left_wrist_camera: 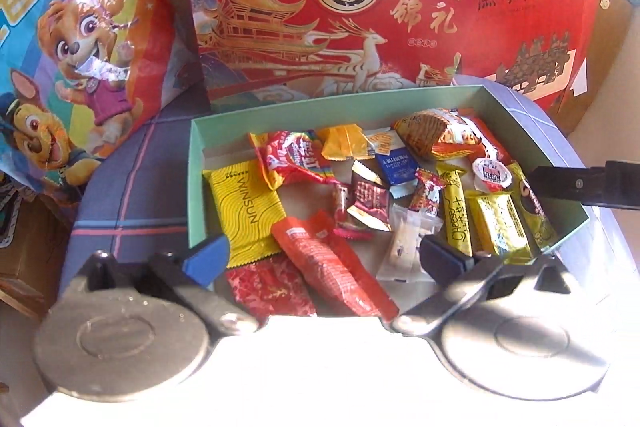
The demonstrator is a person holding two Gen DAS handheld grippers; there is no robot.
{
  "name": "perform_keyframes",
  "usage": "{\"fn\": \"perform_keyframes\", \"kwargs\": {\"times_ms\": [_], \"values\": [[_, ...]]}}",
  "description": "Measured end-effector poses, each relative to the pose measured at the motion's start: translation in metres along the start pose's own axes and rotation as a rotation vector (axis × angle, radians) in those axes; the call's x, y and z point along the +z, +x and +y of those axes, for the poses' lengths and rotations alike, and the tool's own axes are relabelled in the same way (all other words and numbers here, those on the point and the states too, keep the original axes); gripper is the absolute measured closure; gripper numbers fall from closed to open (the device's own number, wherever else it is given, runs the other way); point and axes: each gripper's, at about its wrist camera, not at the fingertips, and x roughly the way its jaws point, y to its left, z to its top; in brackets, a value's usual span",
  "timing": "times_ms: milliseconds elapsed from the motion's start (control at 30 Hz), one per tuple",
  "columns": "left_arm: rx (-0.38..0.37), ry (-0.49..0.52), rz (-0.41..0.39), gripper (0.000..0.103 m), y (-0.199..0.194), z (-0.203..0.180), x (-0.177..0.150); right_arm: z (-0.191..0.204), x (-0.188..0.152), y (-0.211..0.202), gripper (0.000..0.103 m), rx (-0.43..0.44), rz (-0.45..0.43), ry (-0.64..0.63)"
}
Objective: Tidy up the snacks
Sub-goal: 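Carry the chocolate and jelly cup into the green tray and open both grippers, then grasp the red square candy with the left gripper while the right grasps the pink candy packet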
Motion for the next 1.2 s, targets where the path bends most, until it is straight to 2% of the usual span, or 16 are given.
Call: {"fn": "perform_keyframes", "kwargs": {"times_ms": [267,500,733,967,1200], "values": [[-0.002,-0.020,0.031,0.000,-0.025,0.016,-0.050,0.023,-0.037,-0.024,0.000,0.033,0.036,-0.023],[0.034,-0.047,0.104,0.000,-0.015,0.030,-0.089,0.038,-0.076,-0.019,0.000,0.057,0.104,-0.011],[0.044,-0.091,0.150,0.000,0.000,0.033,-0.100,0.042,-0.100,-0.013,0.000,0.055,0.166,0.012],[0.071,-0.086,0.160,0.000,0.014,0.025,-0.099,0.037,-0.107,-0.008,0.000,0.048,0.203,0.045],[0.069,-0.039,0.142,0.000,0.007,0.034,-0.112,0.050,-0.114,0.000,0.000,0.078,0.235,0.024]]}}
